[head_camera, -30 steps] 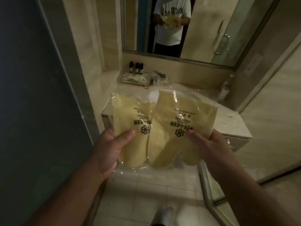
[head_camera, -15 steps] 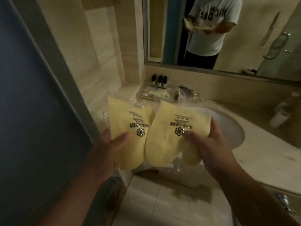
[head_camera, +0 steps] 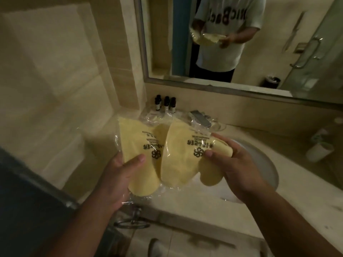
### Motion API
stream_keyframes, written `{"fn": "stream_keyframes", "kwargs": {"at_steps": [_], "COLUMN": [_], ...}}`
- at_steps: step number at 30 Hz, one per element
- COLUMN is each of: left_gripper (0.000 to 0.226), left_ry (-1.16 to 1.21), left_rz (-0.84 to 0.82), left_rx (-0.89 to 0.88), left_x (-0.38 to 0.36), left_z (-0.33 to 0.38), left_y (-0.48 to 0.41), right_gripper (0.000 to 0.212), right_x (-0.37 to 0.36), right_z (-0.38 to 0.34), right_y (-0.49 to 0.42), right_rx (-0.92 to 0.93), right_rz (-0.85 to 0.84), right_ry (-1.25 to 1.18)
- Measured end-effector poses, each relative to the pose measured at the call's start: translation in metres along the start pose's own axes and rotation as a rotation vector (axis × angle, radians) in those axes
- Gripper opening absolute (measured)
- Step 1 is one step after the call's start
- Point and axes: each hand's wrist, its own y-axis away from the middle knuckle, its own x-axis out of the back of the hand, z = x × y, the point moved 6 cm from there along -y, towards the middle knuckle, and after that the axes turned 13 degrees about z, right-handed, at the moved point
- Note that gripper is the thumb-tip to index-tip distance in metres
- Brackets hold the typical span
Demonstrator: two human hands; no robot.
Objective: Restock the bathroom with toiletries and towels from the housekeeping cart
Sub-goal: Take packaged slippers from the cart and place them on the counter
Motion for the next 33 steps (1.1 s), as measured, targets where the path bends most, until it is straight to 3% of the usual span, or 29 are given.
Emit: {"fn": "stream_keyframes", "kwargs": {"at_steps": [5,9,16,19,23,28,33], "left_gripper": [0.052,0.045,0.04,0.033,0.04,0.033,0.023], "left_ry": [0.048,0.15,0.214,0.197,0.252,0.408,0.305], "left_rz": [-0.083,-0.087,0.036,0.108,0.197,0.244,0.352], "left_rx": [0.044,0.171,0.347,0.399,0.512,0.558,0.626], "left_x": [-0.04,-0.064,-0.078,-0.086,-0.095,-0.111,-0.117], "left_z": [-0.007,-0.027,-0.069,-0.084,-0.095,-0.099,-0.123], "left_y": [-0.078,-0.145,-0.227,-0.254,-0.283,-0.309,-0.313], "right_gripper": [0.076,0.05,0.048,0.049,0.053,0.043,0.055], "right_x": [0.001,-0.001,-0.012,-0.013,-0.007,-0.001,-0.003], "right_z": [-0.022,-0.019,0.029,0.047,0.059,0.072,0.089], "right_y": [-0.044,-0.081,-0.15,-0.184,-0.221,-0.259,-0.285], "right_rx": [0.062,0.063,-0.03,-0.047,-0.084,-0.143,-0.195], "right_rz": [0.099,0.198,0.291,0.239,0.248,0.266,0.244], "right_ry": [0.041,0.096,0.054,0.058,0.017,0.043,0.056]}}
